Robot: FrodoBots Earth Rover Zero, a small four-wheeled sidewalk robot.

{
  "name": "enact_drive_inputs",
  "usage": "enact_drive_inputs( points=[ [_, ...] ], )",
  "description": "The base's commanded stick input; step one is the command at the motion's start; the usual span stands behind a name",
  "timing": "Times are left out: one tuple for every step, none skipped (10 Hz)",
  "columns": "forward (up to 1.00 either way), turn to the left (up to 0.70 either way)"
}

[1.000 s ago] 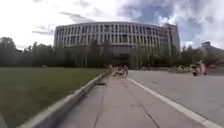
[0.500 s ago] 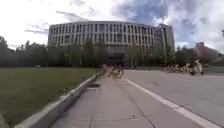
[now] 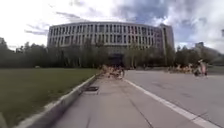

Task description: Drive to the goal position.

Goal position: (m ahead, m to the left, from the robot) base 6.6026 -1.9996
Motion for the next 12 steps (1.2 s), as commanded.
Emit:
enact_drive_inputs(
  points=[
    [0.7,0.0],
    [0.7,0.0],
    [0.7,0.0],
    [0.7,0.0],
    [0.7,0.0],
    [0.7,0.0],
    [0.7,0.0],
    [0.7,0.0],
    [0.7,0.0],
    [0.7,0.0],
    [0.7,0.0],
    [0.7,0.0]
  ],
)
